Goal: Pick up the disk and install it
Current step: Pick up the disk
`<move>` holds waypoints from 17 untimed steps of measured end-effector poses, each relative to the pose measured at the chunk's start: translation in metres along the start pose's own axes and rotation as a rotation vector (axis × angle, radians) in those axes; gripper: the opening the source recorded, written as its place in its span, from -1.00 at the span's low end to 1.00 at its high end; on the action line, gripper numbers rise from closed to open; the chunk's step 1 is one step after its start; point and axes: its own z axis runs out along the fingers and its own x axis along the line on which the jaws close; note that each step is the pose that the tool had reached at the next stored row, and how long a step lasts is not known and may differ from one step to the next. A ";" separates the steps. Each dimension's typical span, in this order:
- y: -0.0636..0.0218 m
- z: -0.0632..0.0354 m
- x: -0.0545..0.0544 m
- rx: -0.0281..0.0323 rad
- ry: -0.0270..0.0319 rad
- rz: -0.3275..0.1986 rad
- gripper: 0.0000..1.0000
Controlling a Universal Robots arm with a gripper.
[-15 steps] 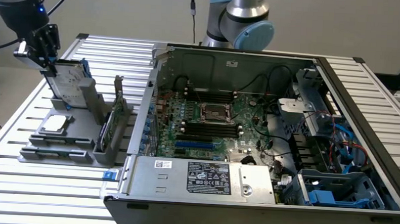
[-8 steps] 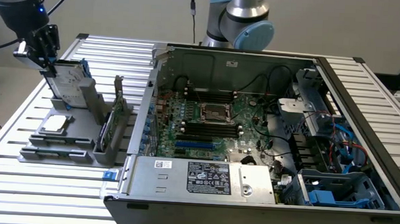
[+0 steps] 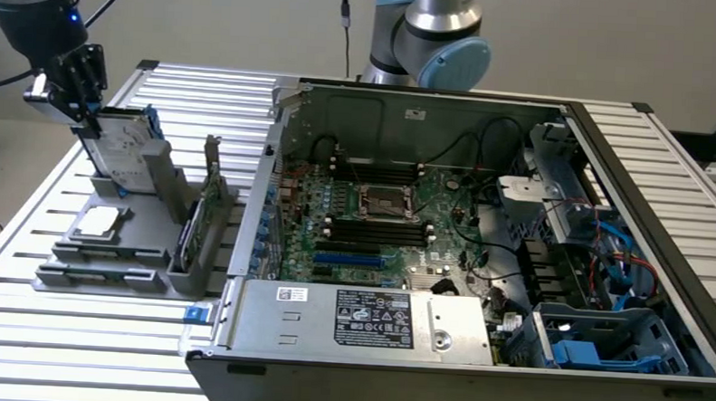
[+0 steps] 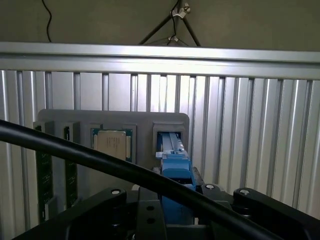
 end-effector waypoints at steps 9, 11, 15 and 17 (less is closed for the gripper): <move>0.0000 0.0000 0.000 0.0000 0.0008 0.000 -0.35; 0.0000 0.0000 0.000 -0.0001 0.0021 0.003 -0.35; 0.0000 0.0000 0.000 -0.0001 0.0025 0.004 -0.35; 0.0000 0.0000 0.000 -0.0001 0.0025 0.004 -0.35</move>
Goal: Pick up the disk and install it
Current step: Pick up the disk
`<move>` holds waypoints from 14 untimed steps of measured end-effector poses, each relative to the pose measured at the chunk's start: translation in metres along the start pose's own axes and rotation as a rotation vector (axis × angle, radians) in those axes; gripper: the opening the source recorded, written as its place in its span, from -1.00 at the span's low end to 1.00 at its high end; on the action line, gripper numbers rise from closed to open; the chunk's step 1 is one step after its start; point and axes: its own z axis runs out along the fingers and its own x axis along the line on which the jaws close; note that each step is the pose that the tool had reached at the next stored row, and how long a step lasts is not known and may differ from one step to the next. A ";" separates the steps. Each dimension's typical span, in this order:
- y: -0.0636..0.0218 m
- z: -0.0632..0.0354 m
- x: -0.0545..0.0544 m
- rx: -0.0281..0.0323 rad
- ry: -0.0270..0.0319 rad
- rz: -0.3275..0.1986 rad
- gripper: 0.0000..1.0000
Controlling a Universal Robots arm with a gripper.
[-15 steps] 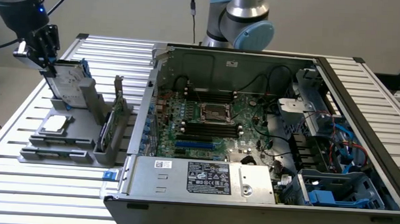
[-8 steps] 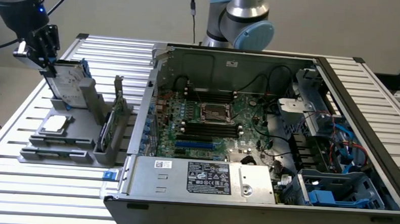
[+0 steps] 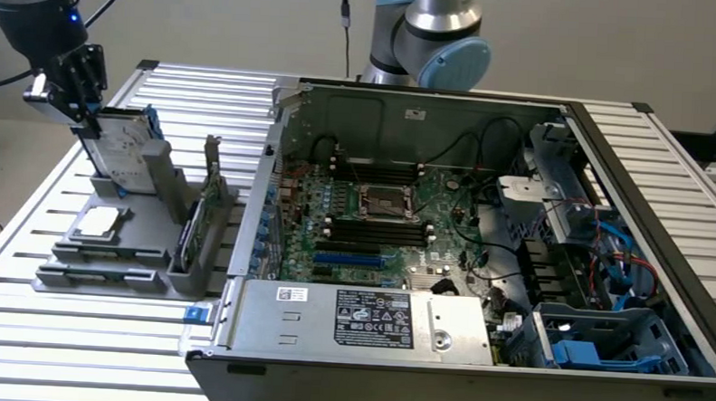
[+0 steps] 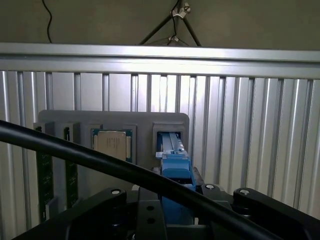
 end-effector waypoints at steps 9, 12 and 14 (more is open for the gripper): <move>0.0000 -0.0026 0.000 0.0000 0.0000 0.000 -0.35; 0.0000 -0.0048 0.000 0.0000 0.0000 0.000 -0.35; 0.0000 -0.0074 0.000 -0.0001 0.0000 0.000 -0.35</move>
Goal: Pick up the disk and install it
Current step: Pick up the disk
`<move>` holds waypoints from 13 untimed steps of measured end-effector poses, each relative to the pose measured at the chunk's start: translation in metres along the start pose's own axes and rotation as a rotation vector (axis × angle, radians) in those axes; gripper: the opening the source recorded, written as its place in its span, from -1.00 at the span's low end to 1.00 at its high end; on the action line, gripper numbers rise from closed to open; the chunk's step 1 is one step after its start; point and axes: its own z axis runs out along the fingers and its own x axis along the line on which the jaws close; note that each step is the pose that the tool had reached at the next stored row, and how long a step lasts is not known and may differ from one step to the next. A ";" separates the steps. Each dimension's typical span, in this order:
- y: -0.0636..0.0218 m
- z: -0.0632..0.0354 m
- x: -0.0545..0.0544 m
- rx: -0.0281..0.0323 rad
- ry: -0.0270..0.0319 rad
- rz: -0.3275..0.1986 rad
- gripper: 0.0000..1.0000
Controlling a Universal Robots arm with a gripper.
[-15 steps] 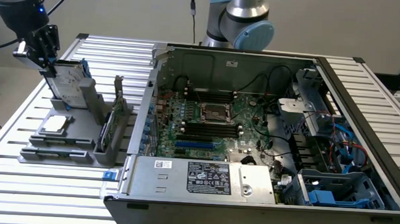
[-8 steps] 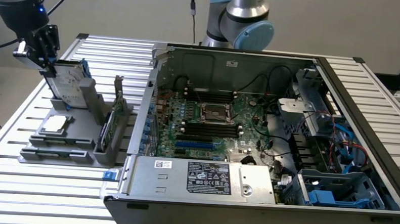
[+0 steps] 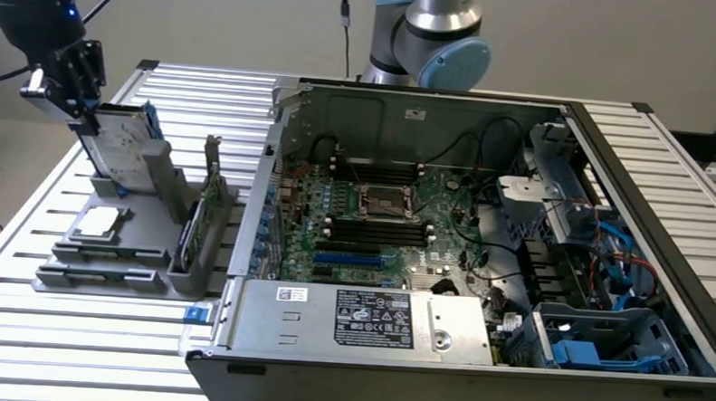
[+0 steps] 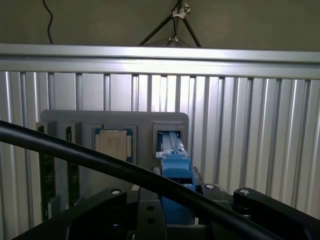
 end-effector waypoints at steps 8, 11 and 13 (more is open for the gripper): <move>-0.0002 -0.0223 0.000 0.0000 0.0000 0.000 -0.35; -0.0006 -0.0357 0.001 0.0000 0.0001 0.000 -0.35; -0.0008 -0.0448 0.001 0.0000 0.0001 0.000 -0.35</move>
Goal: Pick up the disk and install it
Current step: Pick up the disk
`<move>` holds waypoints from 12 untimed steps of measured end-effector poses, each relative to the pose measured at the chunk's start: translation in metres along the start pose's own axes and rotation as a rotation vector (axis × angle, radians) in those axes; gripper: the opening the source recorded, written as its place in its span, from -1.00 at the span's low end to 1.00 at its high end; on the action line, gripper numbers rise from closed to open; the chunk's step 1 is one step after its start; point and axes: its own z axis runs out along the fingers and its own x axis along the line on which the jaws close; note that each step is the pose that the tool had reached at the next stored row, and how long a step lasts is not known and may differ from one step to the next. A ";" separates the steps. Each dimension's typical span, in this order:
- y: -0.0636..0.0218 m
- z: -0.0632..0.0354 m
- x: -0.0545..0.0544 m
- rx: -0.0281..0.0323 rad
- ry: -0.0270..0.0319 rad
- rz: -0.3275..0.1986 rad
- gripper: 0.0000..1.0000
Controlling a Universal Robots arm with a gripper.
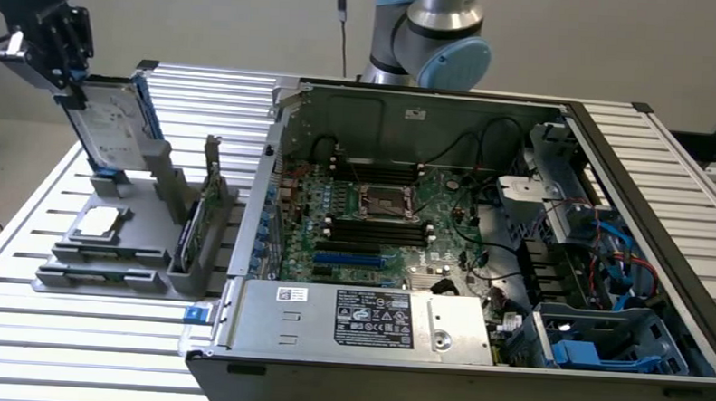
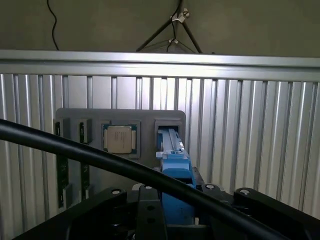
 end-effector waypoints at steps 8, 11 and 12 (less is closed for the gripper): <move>-0.0111 -0.0362 0.002 -0.0017 -0.0001 0.000 -0.35; -0.0204 -0.0499 0.004 -0.0031 -0.0002 -0.002 -0.35; -0.0234 -0.0544 0.005 -0.0037 -0.0002 -0.002 -0.35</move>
